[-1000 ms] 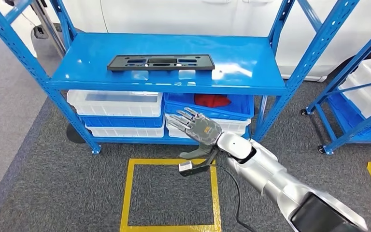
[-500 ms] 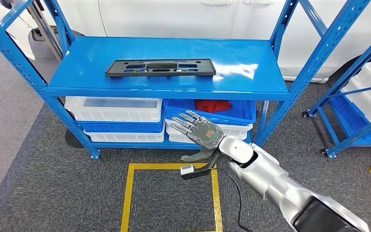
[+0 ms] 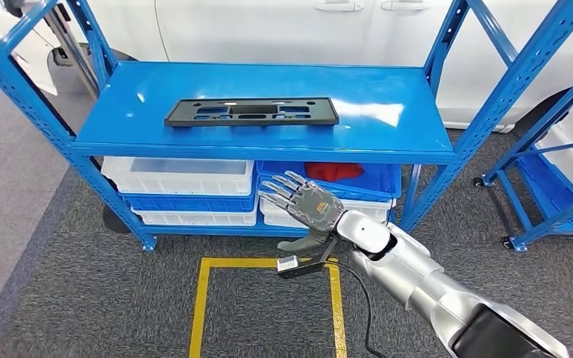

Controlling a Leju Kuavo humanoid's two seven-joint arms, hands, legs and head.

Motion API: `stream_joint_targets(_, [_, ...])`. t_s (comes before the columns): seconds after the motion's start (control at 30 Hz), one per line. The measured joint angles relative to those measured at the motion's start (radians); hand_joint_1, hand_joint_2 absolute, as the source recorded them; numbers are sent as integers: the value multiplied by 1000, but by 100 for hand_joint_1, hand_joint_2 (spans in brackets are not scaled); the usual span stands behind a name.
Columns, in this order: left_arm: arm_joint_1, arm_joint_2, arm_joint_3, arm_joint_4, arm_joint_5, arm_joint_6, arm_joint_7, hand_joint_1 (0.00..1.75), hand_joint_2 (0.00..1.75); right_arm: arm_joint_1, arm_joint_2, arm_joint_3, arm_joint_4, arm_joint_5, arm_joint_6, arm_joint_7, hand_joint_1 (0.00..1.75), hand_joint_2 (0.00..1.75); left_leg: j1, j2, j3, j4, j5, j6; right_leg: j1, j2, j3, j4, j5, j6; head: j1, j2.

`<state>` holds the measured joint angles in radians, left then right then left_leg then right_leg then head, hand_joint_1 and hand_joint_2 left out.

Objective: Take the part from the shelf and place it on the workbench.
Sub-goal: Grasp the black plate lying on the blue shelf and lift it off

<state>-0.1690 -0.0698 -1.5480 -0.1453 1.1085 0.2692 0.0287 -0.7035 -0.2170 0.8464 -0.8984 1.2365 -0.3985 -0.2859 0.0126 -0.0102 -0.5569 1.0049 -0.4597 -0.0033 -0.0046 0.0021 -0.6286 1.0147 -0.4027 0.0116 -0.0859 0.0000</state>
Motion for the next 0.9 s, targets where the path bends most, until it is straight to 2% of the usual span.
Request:
stream_joint_targets(0.07, [0,0,0,0,1,-1,-1,0,0,-1,-1,-1,-1,1,0,-1,0,0,1,2,3,3,-8,-10,-3,2,4,-3,-5,-13,0,0])
stream_joint_targets(0.13, [0,1,0,0,1,-1,-1,0,0,-4,-2,-3,-4,2,0,-1,0,0,1,4,-21,58,-37,-18,-7,2,14,-7,-10,-26,0,0])
stream_joint_targets(0.2, [-1,1,-1,0,2,-1,-2,0,0,-7,-1,-2,-8,2,0,-2,0,0,1,5,-92,189,-86,-21,-5,1,24,-9,-17,-35,0,0])
stream_joint_targets(0.23, [0,1,-1,0,3,-1,-2,0,0,-6,-1,-2,-8,2,0,-3,0,0,1,5,-132,252,-101,-21,-3,1,28,-9,-21,-38,0,0])
stream_joint_targets(0.27, [1,1,-1,0,4,-2,-2,0,0,-6,0,-1,-10,3,0,-4,0,0,1,5,-161,289,-99,-20,0,1,33,-8,-26,-39,0,0])
stream_joint_targets(0.3, [3,1,-1,0,4,-2,-1,0,0,-5,0,-1,-12,4,0,-5,0,0,0,5,-172,287,-78,-16,2,2,39,-8,-31,-40,0,0])
stream_joint_targets(0.33, [5,1,-1,0,5,-3,-1,0,0,-7,0,-1,-16,4,0,-6,0,0,-2,5,-163,248,-40,-11,5,3,47,-8,-36,-41,0,0])
stream_joint_targets(0.37, [5,1,-1,0,6,-3,-1,0,0,-10,0,-1,-23,5,-1,-8,0,0,-4,5,-140,181,7,-2,7,3,55,-8,-42,-41,0,0])
stream_joint_targets(0.4, [5,2,-1,0,7,-2,0,0,0,-16,0,-2,-31,3,-1,-10,0,0,-8,5,-113,115,42,7,10,4,62,-7,-48,-39,0,0])
stream_joint_targets(0.43, [5,3,-2,0,9,-2,-1,0,0,-23,-1,-2,-41,-4,-1,-13,0,0,-12,5,-91,61,62,14,11,5,65,-5,-53,-36,0,0])
stream_joint_targets(0.47, [5,4,-2,0,11,-1,-1,0,0,-29,-2,-5,-53,-19,0,-18,0,0,-15,6,-77,27,69,19,12,5,65,-5,-57,-31,0,0])
stream_joint_targets(0.57, [8,4,-2,0,15,2,-2,0,0,-46,-12,-23,-103,-93,5,-45,0,0,-15,4,-66,3,61,25,9,5,65,-5,-64,-15,0,0])
stream_joint_targets(0.63, [7,3,-1,0,20,4,-6,0,0,-67,-21,-34,-139,-127,7,-56,0,0,-9,4,-54,-8,59,33,8,3,47,40,-90,-3,0,0])
stream_joint_targets(0.67, [6,2,-1,0,22,5,-8,0,0,-75,-25,-37,-153,-134,7,-58,0,0,-8,5,-49,-11,57,36,6,3,21,92,-114,3,0,0])
stream_joint_targets(0.73, [6,2,-1,0,26,6,-12,0,0,-78,-29,-38,-171,-136,8,-59,0,0,-8,5,-42,-11,50,40,1,3,-57,226,-161,12,0,0])
stream_joint_targets(0.77, [8,2,-1,0,27,6,-12,0,0,-73,-30,-37,-177,-133,8,-59,0,0,-7,4,-38,-10,45,39,-3,2,-88,270,-166,15,0,0])
stream_joint_targets(0.8, [11,2,-1,0,29,5,-12,0,0,-69,-31,-36,-181,-128,9,-58,0,0,-7,3,-33,-9,40,38,-7,2,-102,278,-149,18,0,0])
stream_joint_targets(0.83, [13,2,-1,0,30,5,-12,0,0,-66,-31,-34,-185,-123,10,-57,0,0,-6,2,-26,-7,34,36,-11,1,-97,245,-111,21,0,0])
stream_joint_targets(0.9, [15,2,-1,0,31,5,-13,0,0,-68,-31,-30,-190,-116,12,-54,0,0,-5,1,-11,-2,19,28,-16,-1,-47,111,-23,22,0,0])
